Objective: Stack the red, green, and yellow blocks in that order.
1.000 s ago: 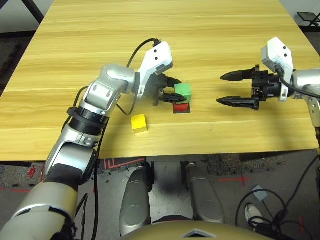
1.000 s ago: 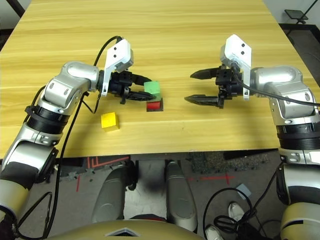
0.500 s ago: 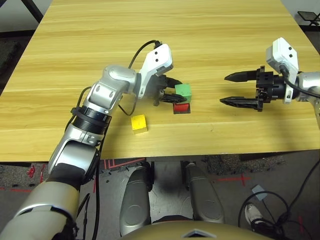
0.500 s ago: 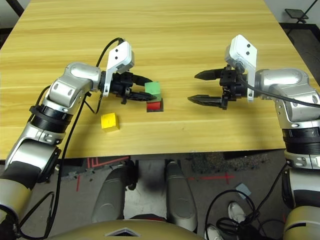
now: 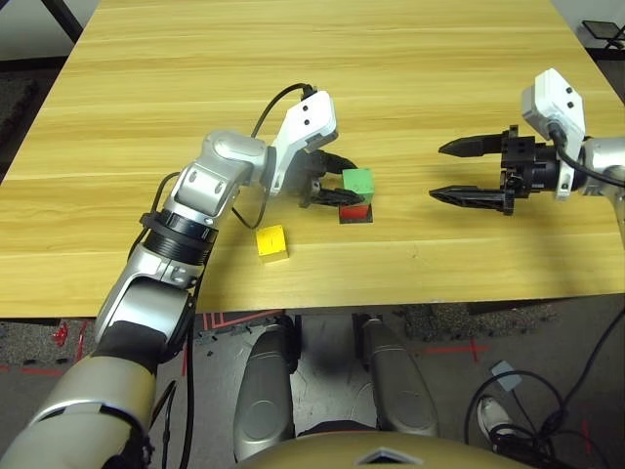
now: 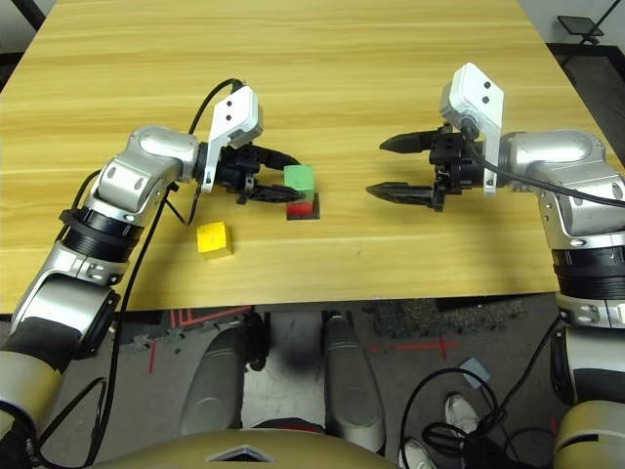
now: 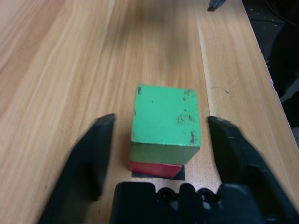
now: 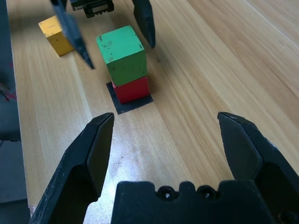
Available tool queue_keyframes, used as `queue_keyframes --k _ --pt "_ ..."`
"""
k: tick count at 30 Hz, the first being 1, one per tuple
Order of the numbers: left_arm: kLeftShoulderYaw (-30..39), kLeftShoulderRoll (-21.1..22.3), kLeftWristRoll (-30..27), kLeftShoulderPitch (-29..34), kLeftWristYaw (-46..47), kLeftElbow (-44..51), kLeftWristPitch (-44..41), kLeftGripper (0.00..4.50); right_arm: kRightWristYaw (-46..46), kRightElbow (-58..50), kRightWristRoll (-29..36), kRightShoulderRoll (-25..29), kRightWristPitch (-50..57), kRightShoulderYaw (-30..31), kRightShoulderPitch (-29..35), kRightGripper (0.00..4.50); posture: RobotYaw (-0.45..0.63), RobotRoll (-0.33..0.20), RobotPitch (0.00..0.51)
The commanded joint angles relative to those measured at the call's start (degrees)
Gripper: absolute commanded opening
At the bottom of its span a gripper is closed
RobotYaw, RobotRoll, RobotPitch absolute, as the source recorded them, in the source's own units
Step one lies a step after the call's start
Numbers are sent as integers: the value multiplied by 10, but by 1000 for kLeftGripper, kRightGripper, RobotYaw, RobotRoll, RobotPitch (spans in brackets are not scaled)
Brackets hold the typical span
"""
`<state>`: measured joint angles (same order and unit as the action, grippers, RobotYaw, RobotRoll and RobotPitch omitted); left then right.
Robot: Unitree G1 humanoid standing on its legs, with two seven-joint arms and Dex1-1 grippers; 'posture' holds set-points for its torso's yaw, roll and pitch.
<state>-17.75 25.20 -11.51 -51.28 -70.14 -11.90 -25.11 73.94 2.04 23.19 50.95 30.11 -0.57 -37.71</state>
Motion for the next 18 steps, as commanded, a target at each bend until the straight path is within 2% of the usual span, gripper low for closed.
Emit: queue_keyframes --k 1,5,10,13,18 --pt "6 14 -4 7 2 34 -19 4456 19 4 3 5 -15 2 2 4500 4 -24 269" --pt "45 44 -24 -6 22 87 -81 4456 48 11 11 -6 -48 1 7 4500 30 -15 265" --pt "82 139 -52 14 26 192 -183 4456 109 17 50 -20 -73 -7 7 4500 59 -4 260" --pt "115 200 -83 62 39 280 -267 4456 131 48 40 -21 -102 1 -7 4500 78 2 259" --pt "159 252 -128 149 68 380 -331 4456 143 95 22 -30 -134 11 -30 4500 110 7 258"
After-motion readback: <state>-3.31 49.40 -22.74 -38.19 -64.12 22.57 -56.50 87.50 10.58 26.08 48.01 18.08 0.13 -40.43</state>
